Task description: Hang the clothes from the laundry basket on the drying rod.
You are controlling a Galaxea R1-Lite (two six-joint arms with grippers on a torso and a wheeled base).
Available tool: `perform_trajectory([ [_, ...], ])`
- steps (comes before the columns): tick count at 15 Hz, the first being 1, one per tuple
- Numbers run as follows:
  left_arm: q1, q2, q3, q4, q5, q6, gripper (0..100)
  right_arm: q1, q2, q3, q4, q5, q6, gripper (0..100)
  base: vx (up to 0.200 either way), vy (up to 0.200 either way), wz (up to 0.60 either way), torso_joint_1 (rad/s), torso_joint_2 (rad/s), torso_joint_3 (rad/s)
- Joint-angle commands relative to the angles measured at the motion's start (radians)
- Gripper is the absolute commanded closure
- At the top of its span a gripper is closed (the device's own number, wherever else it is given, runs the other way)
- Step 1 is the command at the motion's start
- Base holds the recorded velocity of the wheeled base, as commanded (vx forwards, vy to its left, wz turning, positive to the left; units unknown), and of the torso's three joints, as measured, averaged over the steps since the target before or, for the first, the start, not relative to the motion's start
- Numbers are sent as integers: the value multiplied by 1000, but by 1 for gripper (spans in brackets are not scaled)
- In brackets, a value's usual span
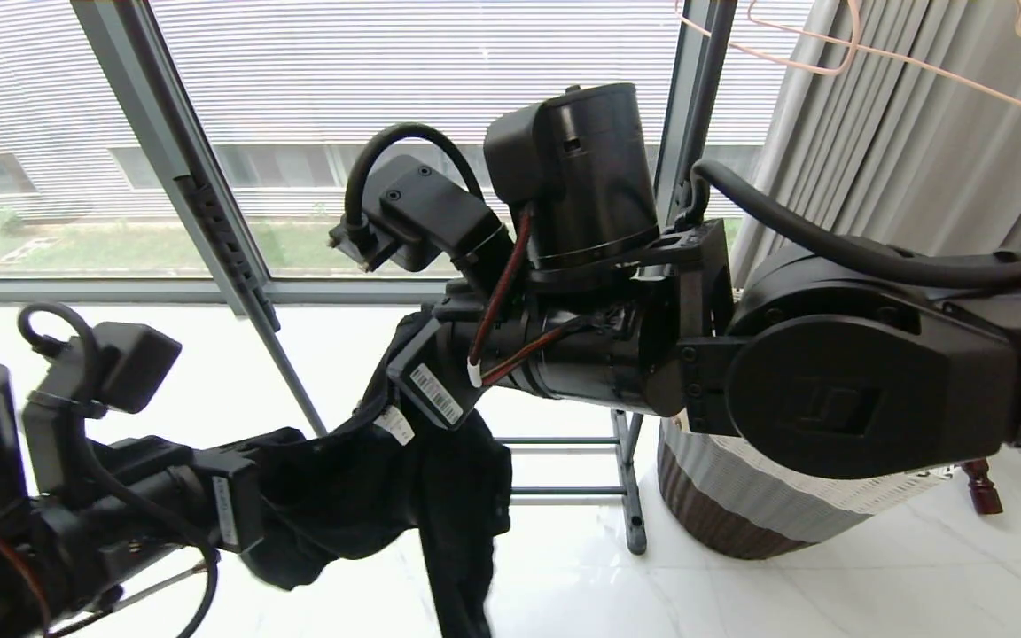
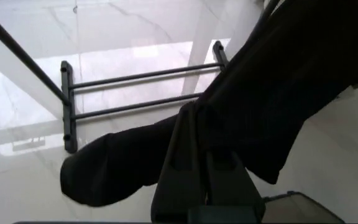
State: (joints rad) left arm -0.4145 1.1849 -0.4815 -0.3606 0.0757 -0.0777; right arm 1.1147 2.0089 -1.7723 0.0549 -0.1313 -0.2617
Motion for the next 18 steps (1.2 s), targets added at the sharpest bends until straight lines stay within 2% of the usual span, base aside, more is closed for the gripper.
perform_trajectory([
  [1, 0, -142, -72, 29, -14, 55, 100, -15, -44, 54, 0, -21, -1, 100, 0, 0, 0, 0, 0, 0],
  [3, -69, -153, -74, 31, -30, 197, 100, -27, -151, 195, -4, -30, -1, 100, 0, 0, 0, 0, 0, 0],
  [4, -87, -153, -74, 31, -40, 231, 100, -30, -180, 229, -4, -30, -1, 100, 0, 0, 0, 0, 0, 0],
  [5, -136, -126, -74, 32, -88, 309, 100, -53, -277, 346, -4, -30, -2, 100, 0, 0, 0, 0, 0, 0],
  [6, -170, -82, -74, 31, -106, 334, 100, -79, -338, 419, -6, -30, -2, 100, 0, 0, 0, 0, 0, 0],
  [8, -245, -41, -85, 17, -105, 345, 100, -108, -423, 504, -6, -31, -2, 100, 0, 0, 0, 0, 0, 0],
  [9, -337, -37, -91, 5, -91, 340, 100, -127, -516, 597, -4, -31, -4, 100, 0, 0, 0, 0, 0, 0],
  [10, -366, -37, -91, 5, -88, 342, 100, -127, -569, 653, -3, -31, -5, 100, 0, 0, 0, 0, 0, 0],
  [12, -380, -22, -118, 5, -90, 358, 100, -98, -674, 784, 14, -31, -10, 100, 0, 0, 0, 0, 0, 0],
  [14, -382, 44, -209, 5, -91, 392, 100, -7, -753, 900, 59, -31, -11, 100, 0, 0, 0, 0, 0, 0],
  [16, -382, 119, -286, 3, -91, 391, 100, 62, -765, 941, 74, -31, -10, 100, 0, 0, 0, 0, 0, 0],
  [18, -382, 159, -290, -34, -91, 388, 100, 80, -746, 942, 71, -31, -10, 100, 0, 0, 0, 0, 0, 0],
])
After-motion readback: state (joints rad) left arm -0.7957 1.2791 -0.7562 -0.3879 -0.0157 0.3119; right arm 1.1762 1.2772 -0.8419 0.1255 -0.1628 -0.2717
